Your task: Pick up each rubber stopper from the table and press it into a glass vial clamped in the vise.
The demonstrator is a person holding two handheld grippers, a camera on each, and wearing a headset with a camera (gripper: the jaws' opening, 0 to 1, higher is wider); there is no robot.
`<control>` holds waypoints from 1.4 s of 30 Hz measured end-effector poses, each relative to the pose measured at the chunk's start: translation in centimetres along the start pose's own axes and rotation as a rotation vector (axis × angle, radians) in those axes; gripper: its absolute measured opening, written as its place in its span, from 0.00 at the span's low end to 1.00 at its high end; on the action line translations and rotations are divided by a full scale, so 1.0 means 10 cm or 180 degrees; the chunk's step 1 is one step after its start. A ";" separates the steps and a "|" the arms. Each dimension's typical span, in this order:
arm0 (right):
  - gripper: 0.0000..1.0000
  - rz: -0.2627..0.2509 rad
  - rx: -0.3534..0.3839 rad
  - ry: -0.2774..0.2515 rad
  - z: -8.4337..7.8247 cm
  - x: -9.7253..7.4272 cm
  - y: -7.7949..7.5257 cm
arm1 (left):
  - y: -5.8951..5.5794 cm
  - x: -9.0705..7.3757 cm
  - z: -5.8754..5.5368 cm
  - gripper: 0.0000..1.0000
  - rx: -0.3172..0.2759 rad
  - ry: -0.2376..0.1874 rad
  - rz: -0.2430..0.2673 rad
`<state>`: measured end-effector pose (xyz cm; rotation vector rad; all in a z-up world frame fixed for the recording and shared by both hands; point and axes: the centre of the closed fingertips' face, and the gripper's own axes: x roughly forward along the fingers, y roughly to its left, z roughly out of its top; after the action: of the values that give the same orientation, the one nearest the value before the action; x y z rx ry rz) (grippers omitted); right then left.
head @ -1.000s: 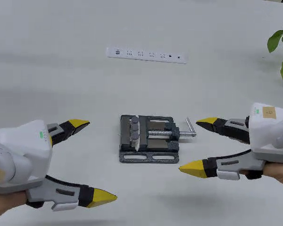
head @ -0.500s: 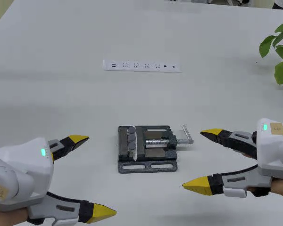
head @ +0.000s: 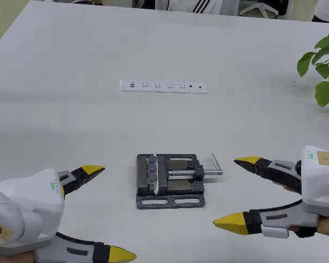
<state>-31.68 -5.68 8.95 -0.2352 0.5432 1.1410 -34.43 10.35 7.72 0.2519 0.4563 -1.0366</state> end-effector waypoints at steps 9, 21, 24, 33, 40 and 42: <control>0.85 0.0012 -0.0028 -0.0005 0.03 0.00 0.02 | -0.02 -0.01 -0.01 0.99 0.0011 -0.0004 0.0002; 0.85 -0.0015 -0.0046 -0.0020 0.06 -0.03 0.03 | -0.01 -0.01 0.02 0.99 0.0035 -0.0021 0.0004; 0.84 -0.0017 -0.0039 -0.0016 0.06 -0.04 0.04 | -0.02 -0.01 0.02 0.99 0.0036 -0.0020 -0.0004; 0.84 -0.0022 -0.0035 -0.0029 0.06 -0.04 0.06 | -0.05 -0.01 0.02 0.99 0.0037 -0.0007 -0.0011; 0.83 -0.0015 -0.0030 -0.0024 0.05 -0.04 0.06 | -0.05 -0.01 0.01 0.99 0.0029 -0.0008 -0.0008; 0.83 -0.0017 -0.0032 -0.0027 0.05 -0.05 0.06 | -0.06 -0.01 0.01 0.99 0.0030 -0.0009 -0.0014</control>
<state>-32.18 -5.58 9.70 -0.2402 0.5291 1.1394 -34.95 10.15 7.87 0.2579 0.4498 -1.0433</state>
